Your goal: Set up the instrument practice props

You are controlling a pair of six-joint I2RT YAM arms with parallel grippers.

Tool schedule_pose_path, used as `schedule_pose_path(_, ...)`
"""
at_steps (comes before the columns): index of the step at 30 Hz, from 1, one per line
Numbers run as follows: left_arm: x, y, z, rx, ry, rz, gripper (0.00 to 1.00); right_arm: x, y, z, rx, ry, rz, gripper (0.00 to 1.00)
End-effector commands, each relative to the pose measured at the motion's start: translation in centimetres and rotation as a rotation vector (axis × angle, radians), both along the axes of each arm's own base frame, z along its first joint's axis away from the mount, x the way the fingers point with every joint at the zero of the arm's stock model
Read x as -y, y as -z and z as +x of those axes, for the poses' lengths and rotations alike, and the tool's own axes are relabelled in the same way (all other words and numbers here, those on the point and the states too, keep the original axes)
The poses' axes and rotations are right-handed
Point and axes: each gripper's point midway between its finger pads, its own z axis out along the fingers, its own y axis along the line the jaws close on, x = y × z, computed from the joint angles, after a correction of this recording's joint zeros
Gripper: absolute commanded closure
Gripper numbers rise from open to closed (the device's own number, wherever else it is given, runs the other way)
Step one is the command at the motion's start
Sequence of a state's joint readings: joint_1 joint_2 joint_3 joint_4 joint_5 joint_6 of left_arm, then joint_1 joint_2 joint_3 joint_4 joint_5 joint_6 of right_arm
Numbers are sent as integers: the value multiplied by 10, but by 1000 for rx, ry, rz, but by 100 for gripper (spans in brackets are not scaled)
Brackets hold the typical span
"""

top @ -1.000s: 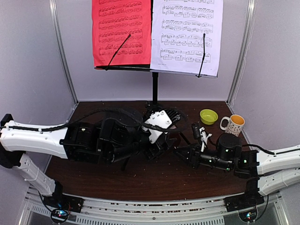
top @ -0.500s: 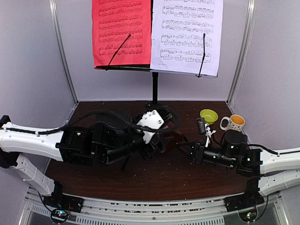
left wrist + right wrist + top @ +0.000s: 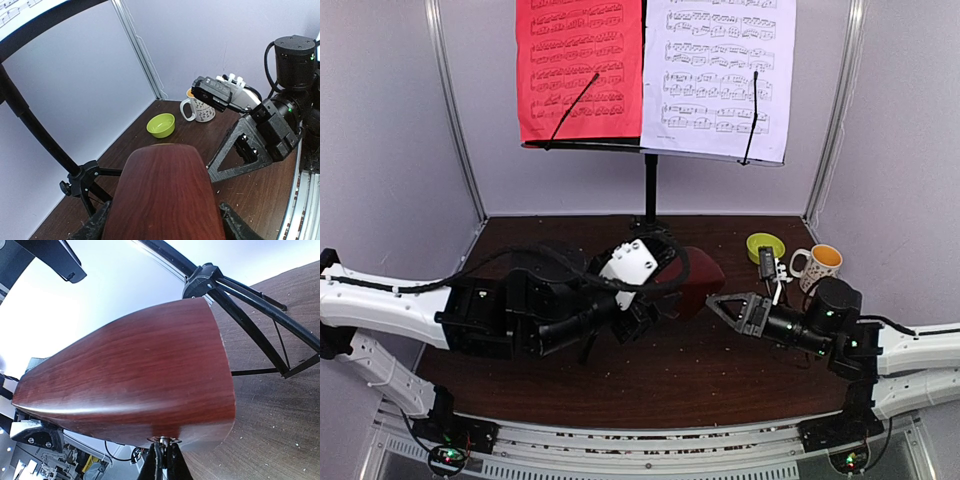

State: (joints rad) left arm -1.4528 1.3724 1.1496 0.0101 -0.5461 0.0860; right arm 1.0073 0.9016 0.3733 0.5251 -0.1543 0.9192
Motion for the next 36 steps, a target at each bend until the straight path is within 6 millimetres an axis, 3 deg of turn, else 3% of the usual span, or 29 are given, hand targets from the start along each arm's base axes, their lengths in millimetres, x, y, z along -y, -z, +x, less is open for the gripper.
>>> schedule_pose_path(1,-5,-49,-8,15,17,-146,100,8,-25,20,45,90,45,100)
schedule_pose_path(6,-9,-59,1,-23,-35,-177,100,-2,-13,17,99,38,-114,100)
schedule_pose_path(15,-8,-58,-3,-15,0,-171,100,-8,-12,18,46,25,-17,100)
schedule_pose_path(20,-15,-51,4,-76,-36,-162,100,-11,-2,18,61,12,-96,76)
schedule_pose_path(27,-29,-26,23,-224,-115,-150,100,-15,8,4,101,-75,-197,49)
schedule_pose_path(36,-18,17,53,-421,-287,-151,100,16,26,13,126,46,-354,29)
